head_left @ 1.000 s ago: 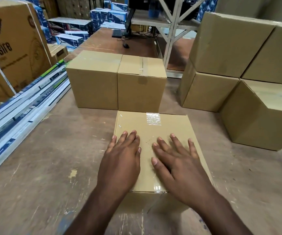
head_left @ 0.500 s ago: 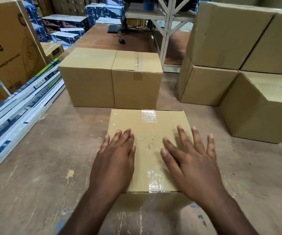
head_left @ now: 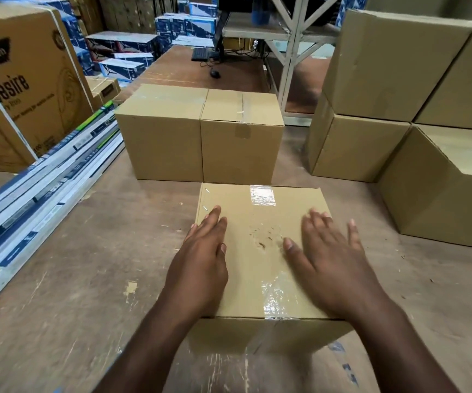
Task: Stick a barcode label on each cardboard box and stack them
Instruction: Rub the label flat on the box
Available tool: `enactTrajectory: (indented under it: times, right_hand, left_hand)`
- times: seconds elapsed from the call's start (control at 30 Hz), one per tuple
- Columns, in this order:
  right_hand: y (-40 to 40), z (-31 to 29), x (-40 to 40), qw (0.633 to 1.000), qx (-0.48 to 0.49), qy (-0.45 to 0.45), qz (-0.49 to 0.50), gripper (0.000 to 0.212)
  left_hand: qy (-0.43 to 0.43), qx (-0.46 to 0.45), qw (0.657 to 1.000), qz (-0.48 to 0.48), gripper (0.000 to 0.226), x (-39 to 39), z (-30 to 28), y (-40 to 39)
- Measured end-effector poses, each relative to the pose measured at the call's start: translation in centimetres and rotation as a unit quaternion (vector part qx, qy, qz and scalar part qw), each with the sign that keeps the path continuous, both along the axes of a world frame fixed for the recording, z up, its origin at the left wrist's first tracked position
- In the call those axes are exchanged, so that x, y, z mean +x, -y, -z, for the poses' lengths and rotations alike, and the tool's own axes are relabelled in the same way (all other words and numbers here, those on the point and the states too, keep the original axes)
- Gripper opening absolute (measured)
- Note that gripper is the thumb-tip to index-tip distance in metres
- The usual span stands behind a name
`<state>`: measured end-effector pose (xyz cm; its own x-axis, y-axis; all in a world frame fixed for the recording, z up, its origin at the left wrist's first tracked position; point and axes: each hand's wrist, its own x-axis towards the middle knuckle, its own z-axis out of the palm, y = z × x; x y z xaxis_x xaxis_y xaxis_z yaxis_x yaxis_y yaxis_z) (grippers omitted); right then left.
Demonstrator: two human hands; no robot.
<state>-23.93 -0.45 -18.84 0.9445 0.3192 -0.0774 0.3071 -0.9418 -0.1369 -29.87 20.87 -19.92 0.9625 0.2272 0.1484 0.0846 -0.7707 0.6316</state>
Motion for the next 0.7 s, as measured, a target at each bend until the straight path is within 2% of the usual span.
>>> enactTrajectory:
  times: [0.07,0.13,0.2,0.27,0.33,0.37,0.4,0.43,0.5,0.57,0.63,0.7]
  right_hand:
    - [-2.3,0.0,-1.6,0.994,0.011,-0.015,-0.110,0.079]
    - [-3.4,-0.2,-3.1,0.971,0.045,-0.047,-0.232,0.071]
    - [-2.3,-0.8,-2.7,0.956,0.076,-0.095,-0.268,0.067]
    - [0.2,-0.7,-0.6,0.978,0.054,-0.068,-0.190,0.079]
    - [2.0,-0.6,1.6,0.999,0.000,0.008,-0.039,0.094]
    - [2.1,-0.6,2.0,0.999,-0.020,0.022,0.017,0.095]
    - [1.3,-0.7,1.7,0.999,-0.015,0.028,0.032,0.090]
    - [0.0,-0.7,0.7,1.000,0.011,0.026,0.000,0.082]
    - [-3.1,-1.0,-2.3,0.988,0.063,-0.020,-0.142,0.070]
    - [-4.2,-0.8,-3.6,0.968,0.031,-0.060,-0.241,0.071]
    - [-3.1,-0.5,-1.1,0.982,0.007,-0.044,-0.185,0.084]
    - [-0.7,-0.6,2.3,0.999,-0.036,-0.001,-0.025,0.087]
  left_hand:
    - [0.000,-0.030,0.999,0.012,0.056,0.0,0.0,-0.5]
    - [0.011,-0.046,0.998,0.030,0.057,0.1,0.1,-0.8]
    - [0.017,-0.041,0.998,0.043,0.056,0.3,0.3,-1.1]
    - [0.024,-0.012,0.998,0.058,0.051,0.5,0.5,-1.5]
    - [0.028,0.015,0.997,0.071,0.051,0.9,0.9,-1.6]
    - [0.031,0.023,0.997,0.072,0.053,1.0,1.2,-1.6]
    - [0.038,0.028,0.996,0.071,0.055,1.0,1.4,-1.6]
    - [0.045,0.029,0.996,0.067,0.055,0.9,1.6,-1.5]
    - [0.056,0.019,0.997,0.057,0.055,0.6,1.9,-1.3]
    - [0.062,0.010,0.997,0.054,0.055,0.5,2.2,-1.4]
    - [0.061,0.015,0.997,0.055,0.055,0.6,2.3,-1.4]
    - [0.060,0.011,0.997,0.051,0.056,0.6,2.2,-1.4]
